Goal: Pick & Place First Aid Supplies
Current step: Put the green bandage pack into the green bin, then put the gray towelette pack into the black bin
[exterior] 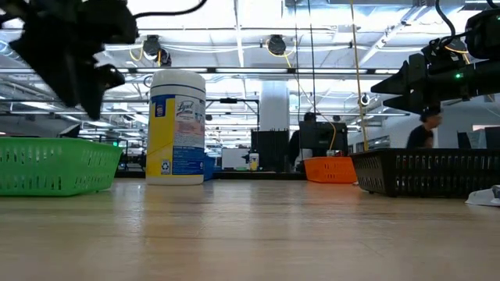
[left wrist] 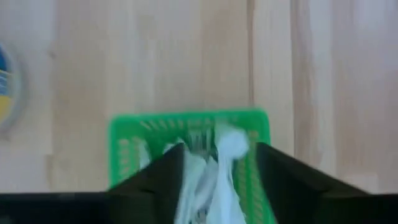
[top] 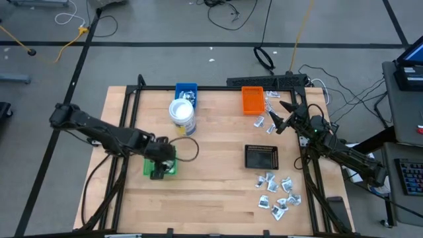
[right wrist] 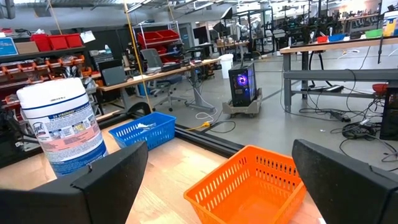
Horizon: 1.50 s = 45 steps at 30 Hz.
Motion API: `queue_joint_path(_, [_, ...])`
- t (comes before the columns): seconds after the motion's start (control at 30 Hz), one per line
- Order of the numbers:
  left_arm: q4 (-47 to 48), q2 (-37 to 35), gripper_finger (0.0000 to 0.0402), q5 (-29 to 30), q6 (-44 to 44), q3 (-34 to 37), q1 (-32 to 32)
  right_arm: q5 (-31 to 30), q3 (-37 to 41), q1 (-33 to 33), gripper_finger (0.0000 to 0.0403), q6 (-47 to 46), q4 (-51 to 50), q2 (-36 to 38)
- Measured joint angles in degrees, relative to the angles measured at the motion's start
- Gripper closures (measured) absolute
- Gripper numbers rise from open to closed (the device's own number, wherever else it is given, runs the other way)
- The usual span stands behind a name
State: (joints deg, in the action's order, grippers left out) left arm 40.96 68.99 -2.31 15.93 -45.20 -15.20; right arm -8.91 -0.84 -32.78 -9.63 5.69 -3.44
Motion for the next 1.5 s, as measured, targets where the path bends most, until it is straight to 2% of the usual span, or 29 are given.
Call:
queue_joint_path(0.2, [-1.8,-8.5,0.0031,7.4,1.3,5.3,5.7,0.0,0.0,0.0,0.0009,0.0,0.0,0.0])
queue_joint_path(0.27, [-2.1,-12.7,0.0011,9.0,1.3,7.8,8.0,0.0,0.0,0.0,0.0009,0.0,0.0,0.0])
queue_joint_path(0.63, [-2.8,-36.0,0.0113,10.3,1.0,18.2,21.2,0.0,0.0,0.0,0.0009,0.0,0.0,0.0])
queue_joint_path(0.87, [-5.9,-46.3,0.0144,9.8,10.6,25.0,34.2,0.0,0.0,0.0,0.0009,0.0,0.0,0.0])
queue_joint_path(0.93, [-7.1,-48.4,0.0149,9.8,12.8,26.7,37.2,0.0,0.0,0.0,0.0009,0.0,0.0,0.0])
queue_joint_path(1.07, [-7.9,-52.8,0.0153,8.6,11.4,30.1,41.9,0.0,0.0,0.0,0.0009,0.0,0.0,0.0])
queue_joint_path(1.5, [-10.8,-66.7,0.0127,8.3,10.2,35.5,52.3,0.0,0.0,0.0,0.0009,0.0,0.0,0.0])
